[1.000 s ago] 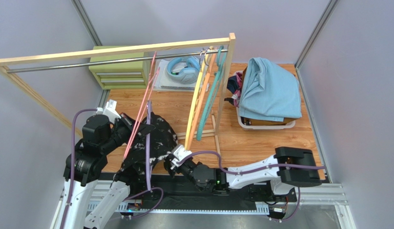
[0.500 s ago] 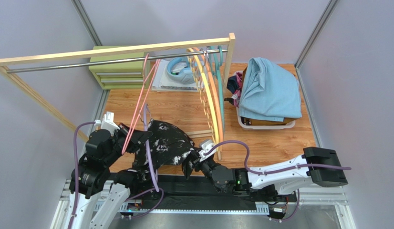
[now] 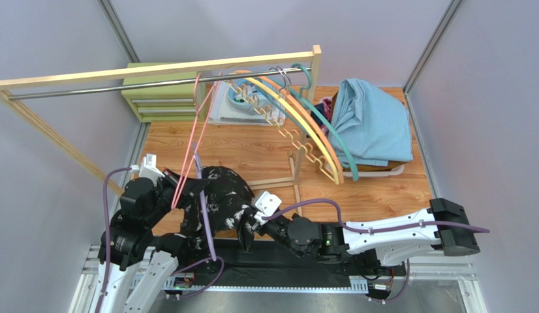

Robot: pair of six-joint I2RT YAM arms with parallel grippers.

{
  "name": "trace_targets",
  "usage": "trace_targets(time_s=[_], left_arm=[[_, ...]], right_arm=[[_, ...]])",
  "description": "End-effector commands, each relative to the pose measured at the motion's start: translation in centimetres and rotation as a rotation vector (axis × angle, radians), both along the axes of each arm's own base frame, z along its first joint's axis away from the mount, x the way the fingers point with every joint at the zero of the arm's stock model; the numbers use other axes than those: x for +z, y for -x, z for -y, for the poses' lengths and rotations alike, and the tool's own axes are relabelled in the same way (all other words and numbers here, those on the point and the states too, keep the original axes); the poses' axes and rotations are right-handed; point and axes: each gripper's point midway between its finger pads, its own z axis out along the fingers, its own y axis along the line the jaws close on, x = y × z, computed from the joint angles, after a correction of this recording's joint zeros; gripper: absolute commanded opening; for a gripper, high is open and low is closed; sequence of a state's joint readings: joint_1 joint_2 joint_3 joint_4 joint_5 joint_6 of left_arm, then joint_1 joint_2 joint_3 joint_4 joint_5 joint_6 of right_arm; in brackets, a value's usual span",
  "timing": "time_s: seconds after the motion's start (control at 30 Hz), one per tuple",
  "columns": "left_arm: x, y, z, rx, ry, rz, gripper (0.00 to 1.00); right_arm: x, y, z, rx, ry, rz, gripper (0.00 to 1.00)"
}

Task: Remove the trousers from the hanger

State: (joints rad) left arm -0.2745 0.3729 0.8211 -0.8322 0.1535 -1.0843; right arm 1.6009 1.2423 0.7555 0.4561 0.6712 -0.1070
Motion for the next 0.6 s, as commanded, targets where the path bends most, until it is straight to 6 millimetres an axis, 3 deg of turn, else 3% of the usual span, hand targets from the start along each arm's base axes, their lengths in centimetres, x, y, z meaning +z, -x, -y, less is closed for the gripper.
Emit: trace_targets(time_s=[0.0,0.27,0.5,0.57], left_arm=[[-0.8,-0.6,-1.7,0.079,-0.072,0.014,0.0],[1.1,0.0,-0.9,0.014,-0.06,0.076,0.0],[8.2,-0.2,0.0,-0.111,-0.174,0.414,0.0],[9.2,-0.4,0.0,-0.119,-0.201,0.462,0.0]], right_arm=[[9.4,-1.0,-0.2,-0.05,-0.132,0.085,0.0],[13.2,-4.0,2.9,-0.174,-0.165,0.115,0.0],[12.9,-3.7,2.2,-0.104,-0.137,0.119,0.0],[13.0,-3.6,1.9,-0.095,-0.143,0.109,0.0]])
